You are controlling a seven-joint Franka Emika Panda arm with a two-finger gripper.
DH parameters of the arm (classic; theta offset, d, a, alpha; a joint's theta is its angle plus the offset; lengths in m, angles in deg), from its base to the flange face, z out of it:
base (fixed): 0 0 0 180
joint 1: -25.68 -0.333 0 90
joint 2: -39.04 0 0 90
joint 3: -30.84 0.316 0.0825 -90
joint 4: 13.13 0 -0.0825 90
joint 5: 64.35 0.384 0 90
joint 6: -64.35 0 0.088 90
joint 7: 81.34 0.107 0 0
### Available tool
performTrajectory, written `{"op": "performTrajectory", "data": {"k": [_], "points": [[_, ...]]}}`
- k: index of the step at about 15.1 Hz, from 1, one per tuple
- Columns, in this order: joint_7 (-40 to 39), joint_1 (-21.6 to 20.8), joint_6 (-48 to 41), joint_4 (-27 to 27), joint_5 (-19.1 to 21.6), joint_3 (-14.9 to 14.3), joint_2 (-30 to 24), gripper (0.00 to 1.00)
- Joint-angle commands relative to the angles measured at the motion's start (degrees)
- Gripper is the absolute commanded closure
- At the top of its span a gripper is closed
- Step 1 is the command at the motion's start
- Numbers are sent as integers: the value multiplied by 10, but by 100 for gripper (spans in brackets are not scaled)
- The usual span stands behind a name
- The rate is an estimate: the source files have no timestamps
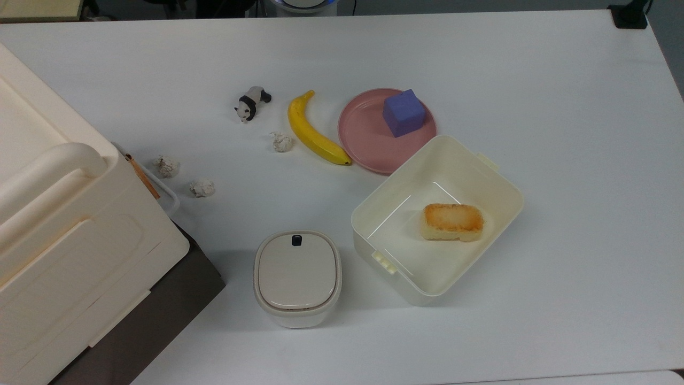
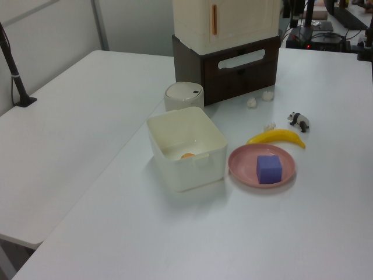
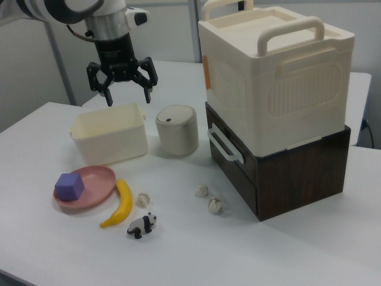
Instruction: Slide open the drawer
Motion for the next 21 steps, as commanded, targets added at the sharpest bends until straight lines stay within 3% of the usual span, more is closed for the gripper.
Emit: {"op": "performTrajectory", "data": {"k": [1, 4, 6, 9, 12, 16, 21], "points": [[-124, -5, 0, 10, 2, -18, -4, 0], [-253, -5, 7, 12, 2, -27, 0, 0], [-258, -5, 4, 13, 2, -45, -1, 0], [-260, -5, 20, 42, 0, -46, 6, 0], [-262, -4, 180, 95, -11, -47, 39, 0], [-265, 11, 266, 97, -36, -47, 89, 0], [-264, 15, 292, 95, -51, -47, 117, 0]]}}
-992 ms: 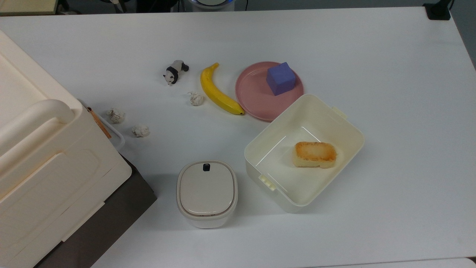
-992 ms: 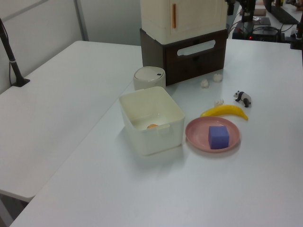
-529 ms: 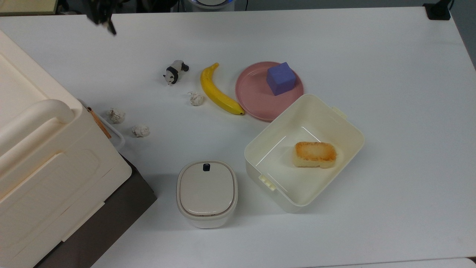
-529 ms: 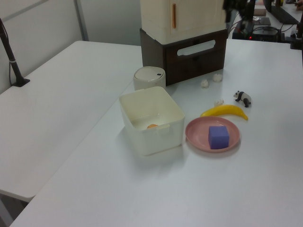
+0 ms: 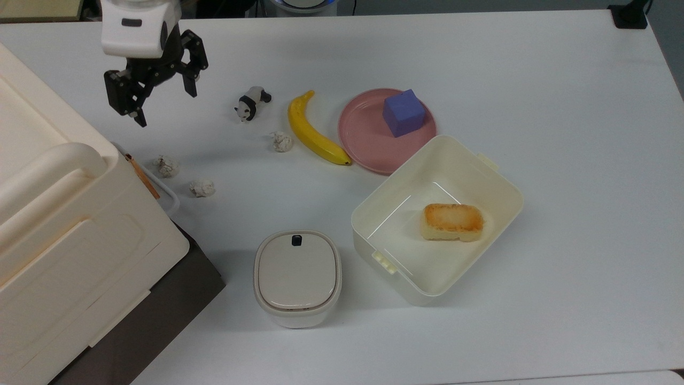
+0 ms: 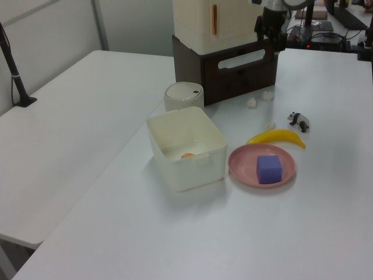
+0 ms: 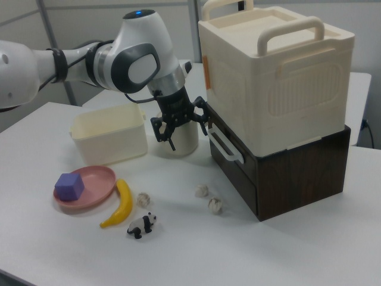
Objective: Slide open the drawer
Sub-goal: 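Move the gripper down to the white handle of the wooden drawer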
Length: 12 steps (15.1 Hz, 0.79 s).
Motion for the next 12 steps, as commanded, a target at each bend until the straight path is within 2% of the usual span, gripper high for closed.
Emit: {"op": "performTrajectory", "data": {"k": [1, 7, 12], "points": [[-10, -2, 16, 2, -17, -4, 6, 0], [-7, 14, 70, 1, -20, -4, 13, 0], [-6, 22, 124, -7, -30, -4, 68, 0]]}}
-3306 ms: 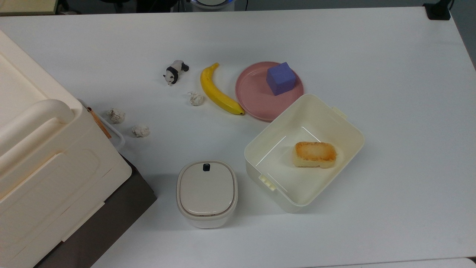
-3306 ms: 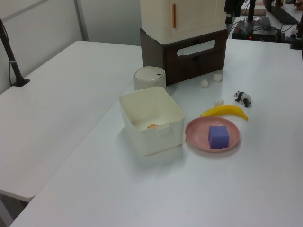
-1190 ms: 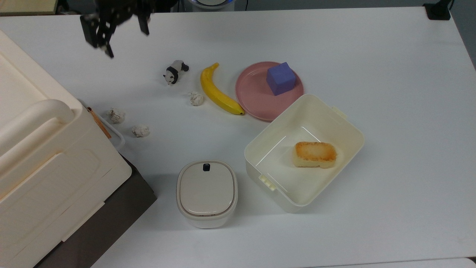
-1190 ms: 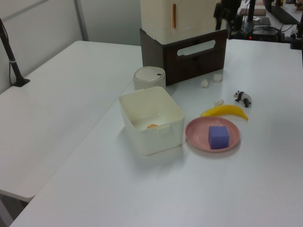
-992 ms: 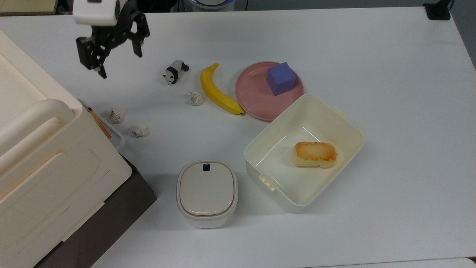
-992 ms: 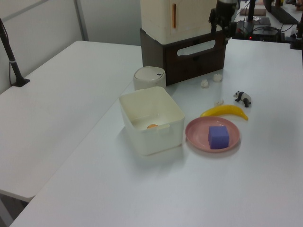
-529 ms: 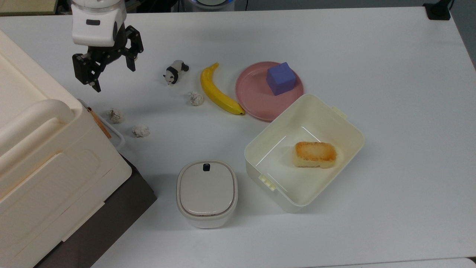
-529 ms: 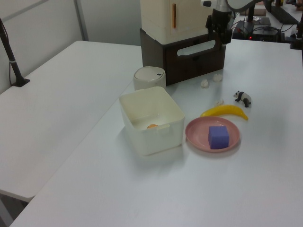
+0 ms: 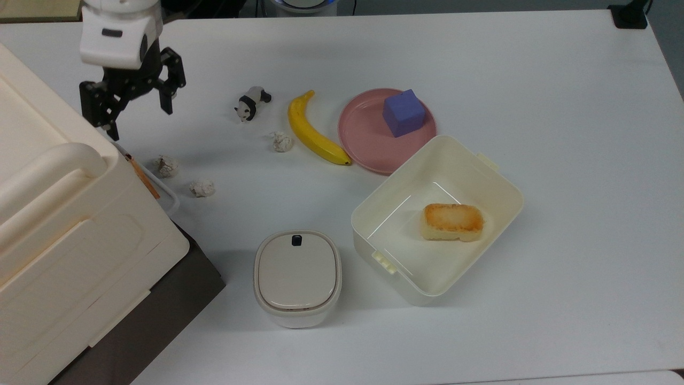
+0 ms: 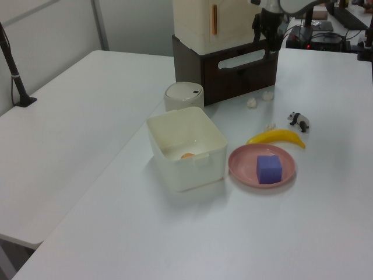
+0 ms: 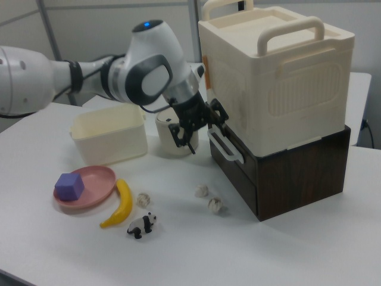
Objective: Slide open the drawer
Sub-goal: 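Move the gripper down to the white handle of the wooden drawer, then hook the gripper fingers behind the white drawer handle, then pull the drawer handle outward with the gripper, sliding the drawer out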
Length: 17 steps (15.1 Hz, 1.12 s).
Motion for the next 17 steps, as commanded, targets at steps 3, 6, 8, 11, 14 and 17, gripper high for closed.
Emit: {"op": "performTrajectory", "data": {"k": [3, 6, 8, 11, 14, 17], "points": [[1, 7, 39, -9, -9, -3, 45, 0], [2, 6, 38, -9, -8, -3, 55, 0], [3, 7, 36, -9, -8, -3, 55, 0], [5, 6, 36, -9, -5, -2, 59, 0], [5, 4, 29, -4, -5, 3, 59, 0], [5, 2, 17, -4, -3, 4, 63, 0]]}}
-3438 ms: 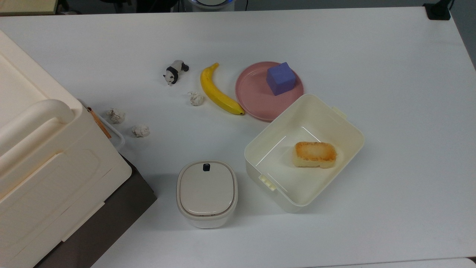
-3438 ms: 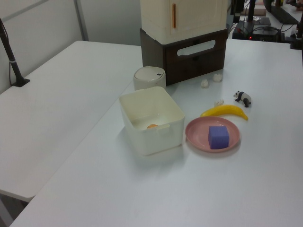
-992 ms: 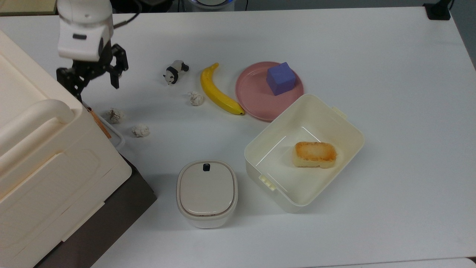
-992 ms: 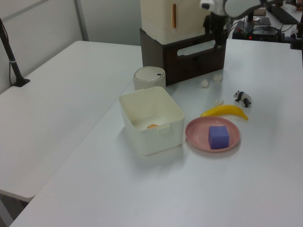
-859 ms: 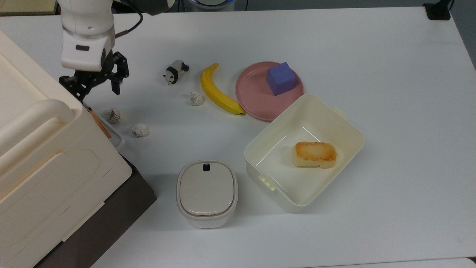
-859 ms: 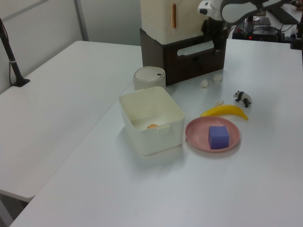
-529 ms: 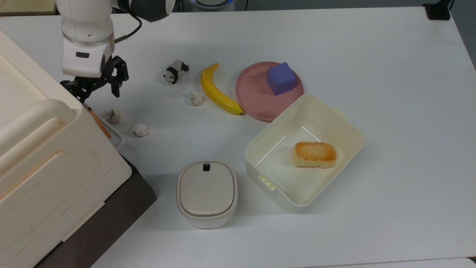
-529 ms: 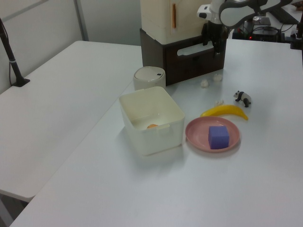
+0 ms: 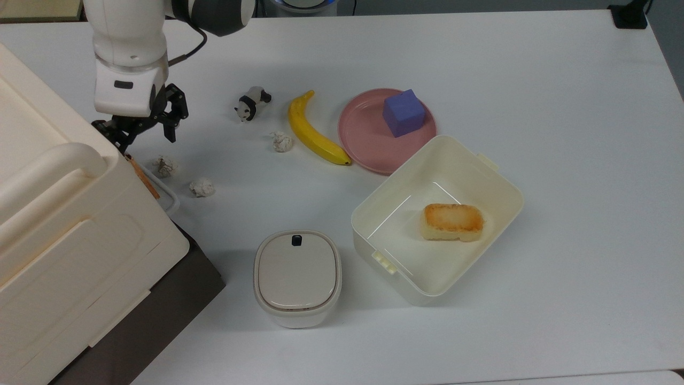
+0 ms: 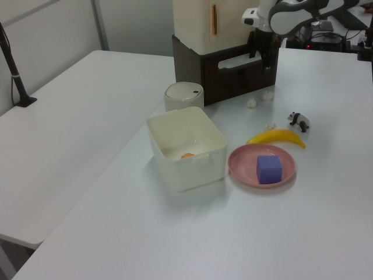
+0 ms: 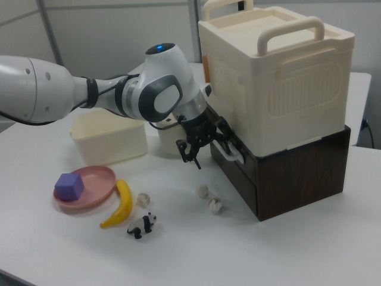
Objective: Slide open the drawer
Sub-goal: 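Pull the drawer handle outward with the gripper, sliding the drawer out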
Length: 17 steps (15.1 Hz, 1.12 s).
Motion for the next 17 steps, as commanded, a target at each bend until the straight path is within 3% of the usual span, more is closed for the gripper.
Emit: {"op": "performTrajectory", "data": {"k": [1, 11, 17], "points": [[5, -7, -15, 0, 0, 1, 1, 0], [42, -19, -85, -4, 6, 25, -13, 0], [42, -42, -176, -4, 13, 25, -37, 0]]}}
